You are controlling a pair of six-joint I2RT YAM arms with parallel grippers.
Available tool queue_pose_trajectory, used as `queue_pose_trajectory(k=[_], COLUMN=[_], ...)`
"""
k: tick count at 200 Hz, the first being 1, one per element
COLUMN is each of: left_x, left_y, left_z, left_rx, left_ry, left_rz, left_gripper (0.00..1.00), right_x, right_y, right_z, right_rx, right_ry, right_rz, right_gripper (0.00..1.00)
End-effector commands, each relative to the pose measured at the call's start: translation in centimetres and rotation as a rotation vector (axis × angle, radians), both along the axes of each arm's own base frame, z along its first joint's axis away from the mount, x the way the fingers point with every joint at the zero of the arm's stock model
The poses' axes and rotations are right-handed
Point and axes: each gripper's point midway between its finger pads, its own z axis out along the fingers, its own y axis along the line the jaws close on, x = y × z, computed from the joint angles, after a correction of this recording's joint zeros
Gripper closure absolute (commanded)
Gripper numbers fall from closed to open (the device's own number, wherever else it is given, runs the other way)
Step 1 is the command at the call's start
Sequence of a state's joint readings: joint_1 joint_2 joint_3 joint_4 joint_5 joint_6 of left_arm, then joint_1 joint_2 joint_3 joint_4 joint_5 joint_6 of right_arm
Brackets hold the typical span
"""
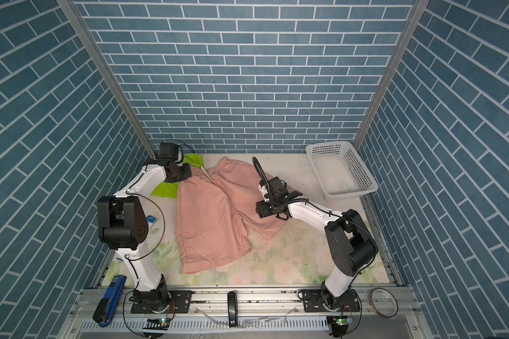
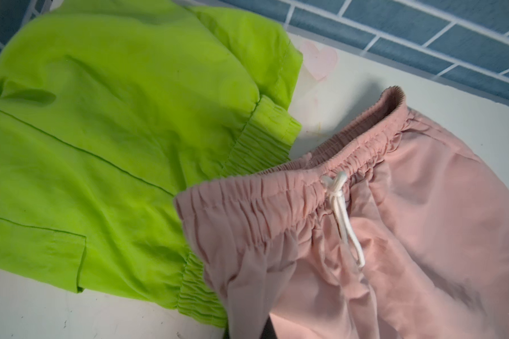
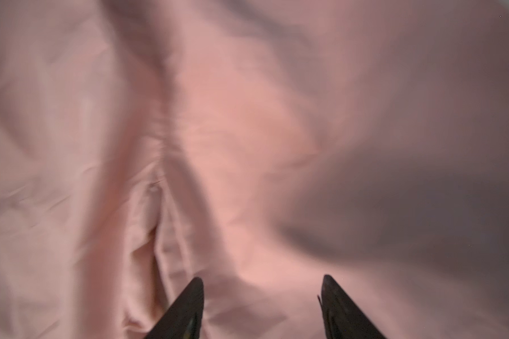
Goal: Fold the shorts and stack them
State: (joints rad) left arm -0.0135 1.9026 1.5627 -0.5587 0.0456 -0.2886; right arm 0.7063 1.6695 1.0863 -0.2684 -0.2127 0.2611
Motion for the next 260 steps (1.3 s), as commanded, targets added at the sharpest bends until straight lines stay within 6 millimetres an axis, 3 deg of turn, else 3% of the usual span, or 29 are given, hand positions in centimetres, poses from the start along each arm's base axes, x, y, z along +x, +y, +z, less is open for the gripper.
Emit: queue_pose_trajectory(k=[1, 30, 53, 71, 99, 126, 155, 196, 213, 249, 260], left_x=[-0.4, -0.4, -0.5, -0.6, -0.5, -0.6, -0.5, -0.5, -0.6, -0.6, -0.6], left_y=[1.1, 1.5, 1.9, 2.5, 2.8, 2.9, 2.8, 2.9, 2.9, 2.8, 2.8], left_z=[0.7, 0.3, 0.3, 0.5, 0.6, 0.4, 0.2, 0.0, 0.1, 0.0, 0.0], left_rx=[-0.011, -0.003, 0.002, -0.002, -0.001, -0.001, -0.007, -0.007, -0.007, -0.008, -0.012], left_ry=[-0.018, -0.015, -0.012, -0.018, -0.023, -0.015, -0.014, -0.011, -0.011, -0.011, -0.012], left_rz=[0.034, 0.038, 0.044, 0.061, 0.068, 0.070, 0.068, 0.070, 0.070, 0.069, 0.070], left_gripper=[1.00, 1.00, 1.00, 1.00, 1.00, 1.00, 1.00, 1.00, 1.00, 1.00, 1.00], right_x=[-5.8, -9.6, -10.3, -10.5, -11.6, -12.5, -12.6, -13.4, -13.3, -11.6, -10.7], right_y=[3.9, 3.6, 2.7, 2.2, 3.3, 3.6, 2.2, 1.2, 1.3, 0.4, -0.2], right_z=[0.9, -2.1, -3.6, -4.4, -4.4, -4.4, -5.2, -7.0, -7.2, -6.7, -6.5], right_rx=[0.120, 0.038, 0.002, -0.027, 0.026, 0.053, -0.023, -0.118, -0.129, -0.202, -0.232], right_ry=[0.079, 0.165, 0.198, 0.213, 0.278, 0.315, 0.320, 0.341, 0.343, 0.286, 0.274], right_rz=[0.214, 0.241, 0.203, 0.196, 0.237, 0.251, 0.223, 0.215, 0.210, 0.174, 0.155], right_gripper=[0.36, 0.36, 0.37, 0.44, 0.56, 0.55, 0.44, 0.44, 0.55, 0.97, 1.00])
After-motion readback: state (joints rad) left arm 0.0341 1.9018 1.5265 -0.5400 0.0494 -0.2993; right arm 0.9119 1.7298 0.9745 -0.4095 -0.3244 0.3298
